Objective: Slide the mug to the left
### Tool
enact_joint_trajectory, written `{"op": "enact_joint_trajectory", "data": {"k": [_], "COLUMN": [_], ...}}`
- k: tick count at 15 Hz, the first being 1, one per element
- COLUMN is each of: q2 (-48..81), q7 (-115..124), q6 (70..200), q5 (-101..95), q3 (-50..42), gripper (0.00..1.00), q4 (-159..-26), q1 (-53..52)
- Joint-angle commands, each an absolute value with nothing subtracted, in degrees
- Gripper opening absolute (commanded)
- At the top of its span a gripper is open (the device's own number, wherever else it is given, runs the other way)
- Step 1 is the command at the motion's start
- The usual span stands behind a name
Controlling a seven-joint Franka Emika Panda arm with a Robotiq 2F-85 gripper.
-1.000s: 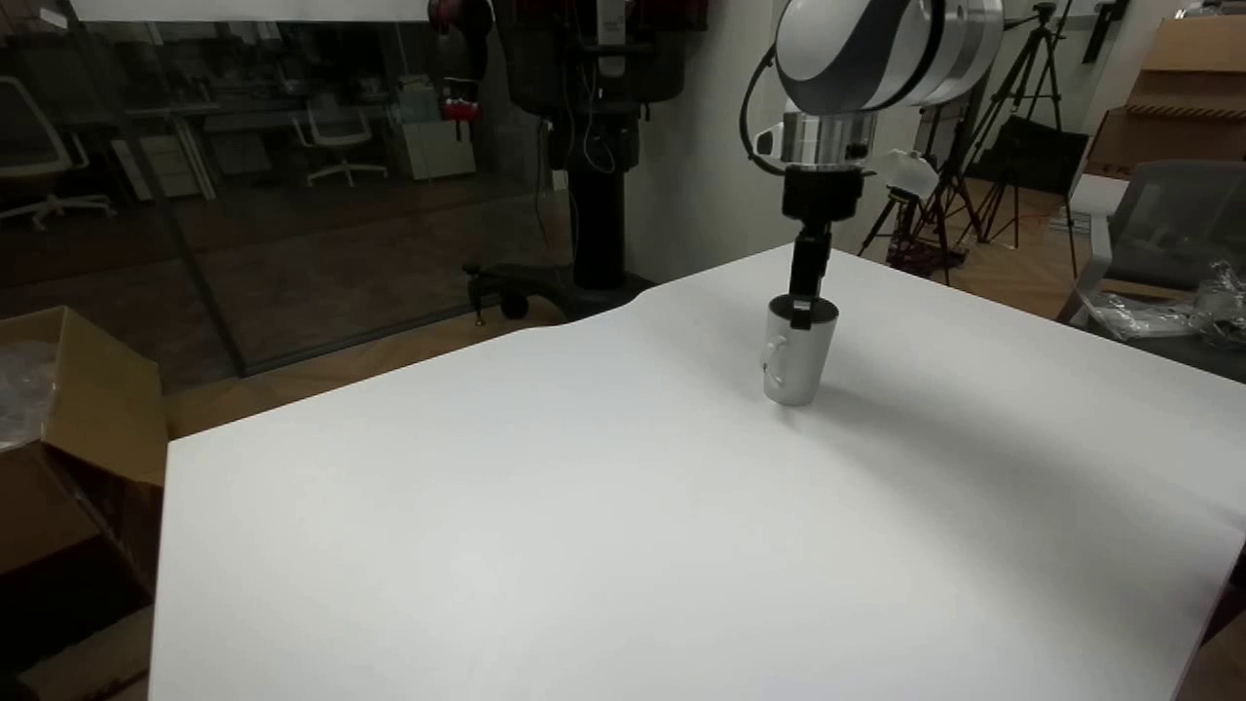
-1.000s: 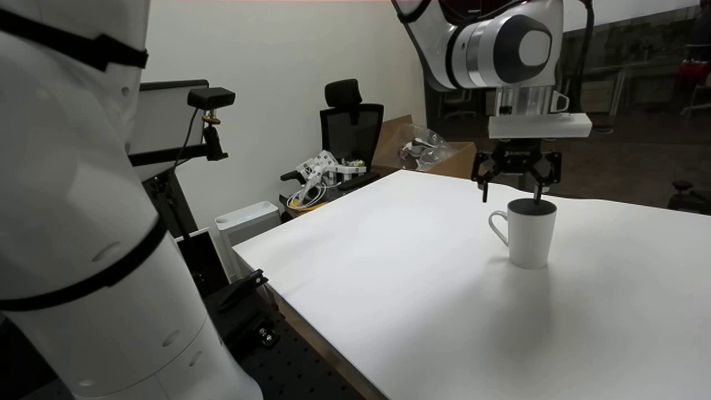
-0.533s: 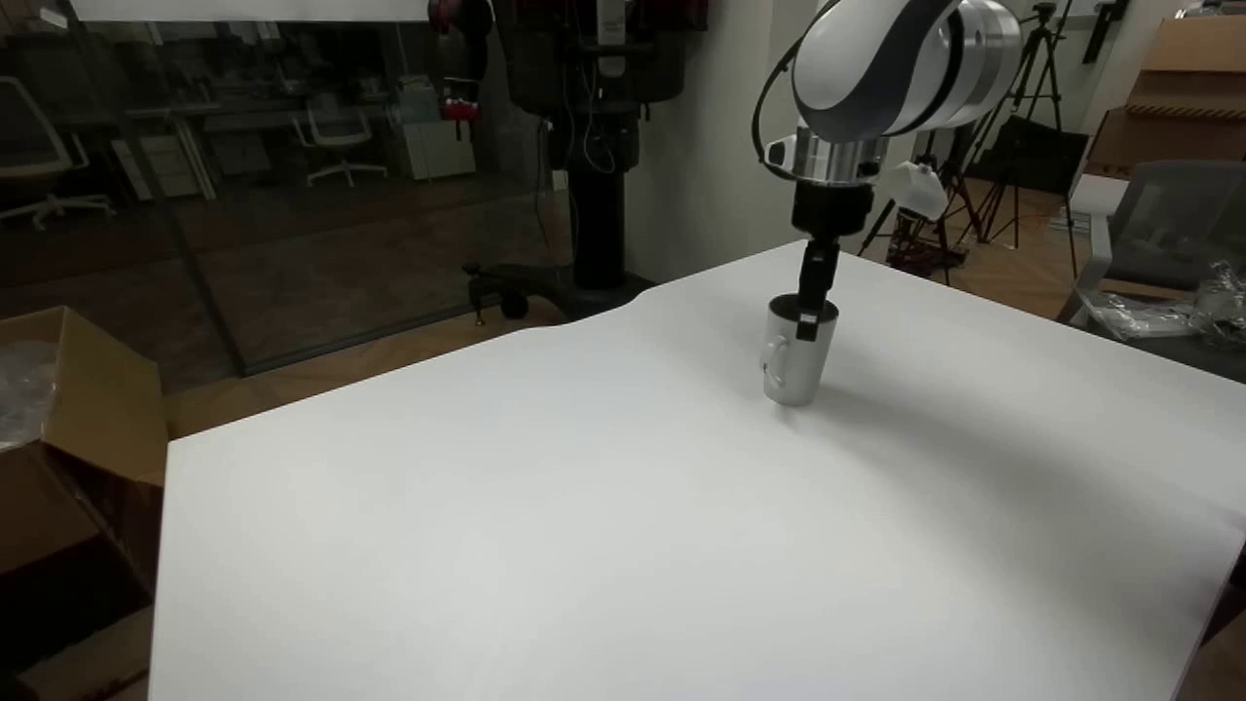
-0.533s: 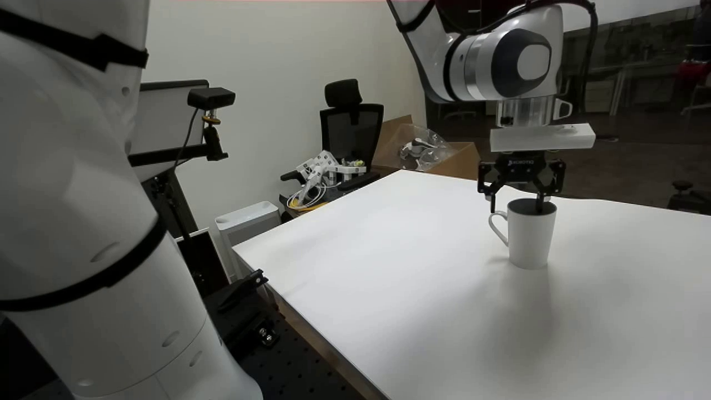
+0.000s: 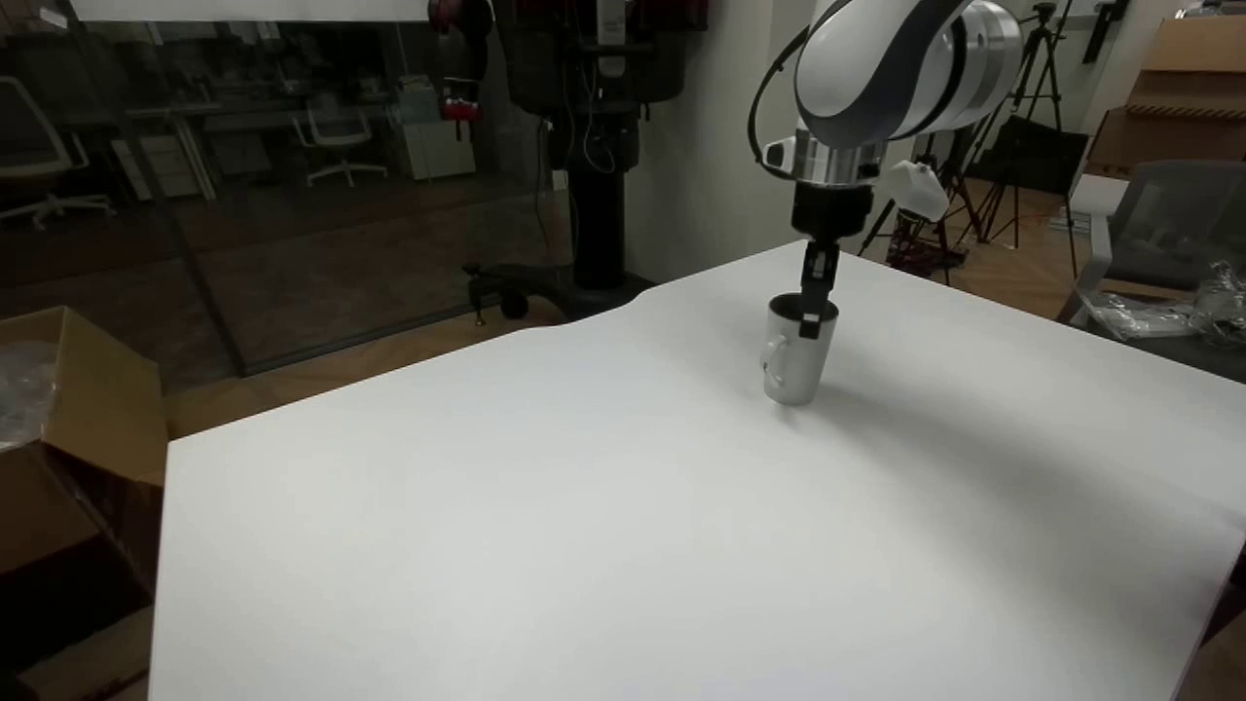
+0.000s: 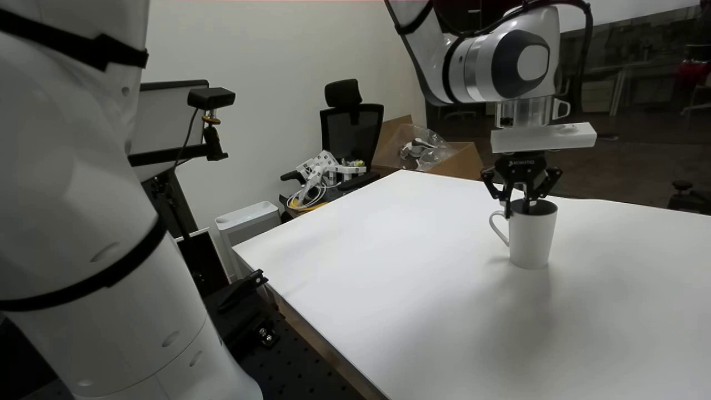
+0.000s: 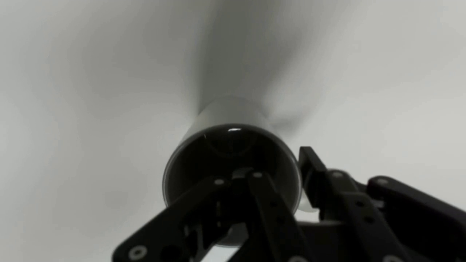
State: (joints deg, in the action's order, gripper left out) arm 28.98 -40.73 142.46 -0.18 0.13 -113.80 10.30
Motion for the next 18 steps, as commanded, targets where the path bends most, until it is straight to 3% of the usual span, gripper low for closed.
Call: {"op": "enact_joint_trajectory", "data": {"k": [1, 18], "q2": [27.97, 29.95], "q7": [-40.12, -40.14], "q6": [141.78, 138.75], "q5": [-1.66, -8.97], "q3": [0.73, 4.97], "gripper": [0.02, 0.02], "q4": [-114.20, -109.58], "q1": [10.44, 1.91]}}
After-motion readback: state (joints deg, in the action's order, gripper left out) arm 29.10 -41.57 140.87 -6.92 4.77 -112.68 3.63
